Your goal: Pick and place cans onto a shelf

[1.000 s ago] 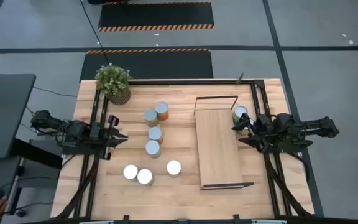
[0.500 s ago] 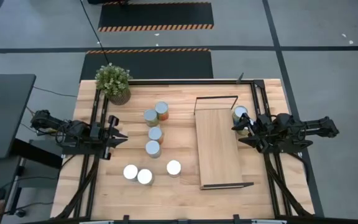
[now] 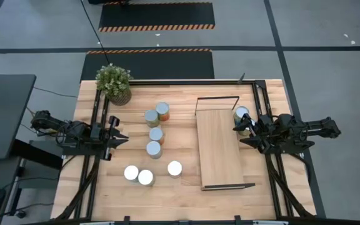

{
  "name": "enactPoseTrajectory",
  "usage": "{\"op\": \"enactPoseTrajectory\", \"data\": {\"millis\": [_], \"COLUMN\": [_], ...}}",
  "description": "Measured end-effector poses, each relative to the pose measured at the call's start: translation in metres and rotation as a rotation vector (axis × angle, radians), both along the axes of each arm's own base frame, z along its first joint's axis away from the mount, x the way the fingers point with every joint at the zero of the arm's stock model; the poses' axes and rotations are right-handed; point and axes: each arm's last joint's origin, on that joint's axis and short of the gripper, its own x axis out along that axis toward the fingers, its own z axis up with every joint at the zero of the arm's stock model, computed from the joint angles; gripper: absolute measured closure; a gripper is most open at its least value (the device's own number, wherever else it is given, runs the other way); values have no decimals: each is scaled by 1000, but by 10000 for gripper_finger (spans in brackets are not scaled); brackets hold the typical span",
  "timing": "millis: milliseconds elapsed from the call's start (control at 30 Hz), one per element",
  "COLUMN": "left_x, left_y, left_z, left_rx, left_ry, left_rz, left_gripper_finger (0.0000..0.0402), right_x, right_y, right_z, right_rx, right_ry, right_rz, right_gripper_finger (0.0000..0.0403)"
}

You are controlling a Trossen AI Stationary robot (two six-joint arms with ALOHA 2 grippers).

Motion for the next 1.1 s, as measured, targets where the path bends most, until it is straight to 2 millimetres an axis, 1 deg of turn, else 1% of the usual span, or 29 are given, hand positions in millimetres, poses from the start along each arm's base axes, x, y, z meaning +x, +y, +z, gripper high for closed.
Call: {"op": "enactPoseTrajectory", "data": {"millis": [633,667,700,767,833,933,1100], "left_x": [0,0,0,-1,-1,-1,-2], "left_y": [0,0,0,0,0,2,2], "left_z": [0,1,1,2,4,5,6], "left_rx": [-1,-14,-65,-217,-307,-326,-332], "left_ry": [-2,-6,-8,4,-2,-16,-32], "left_rz": [0,-4,-22,-82,-98,-63,-59], "left_gripper_finger": [356,356,356,356,356,356,356], "right_x": [0,0,0,0,0,0,0], "right_y": [0,0,0,0,0,0,0], "right_z": [0,0,0,0,0,0,0], "right_rx": [0,0,0,0,0,0,0], "right_ry": [0,0,0,0,0,-1,0], "right_rz": [0,-1,0,0,0,0,0], "right_gripper_finger": [112,112,112,112,112,112,112]}}
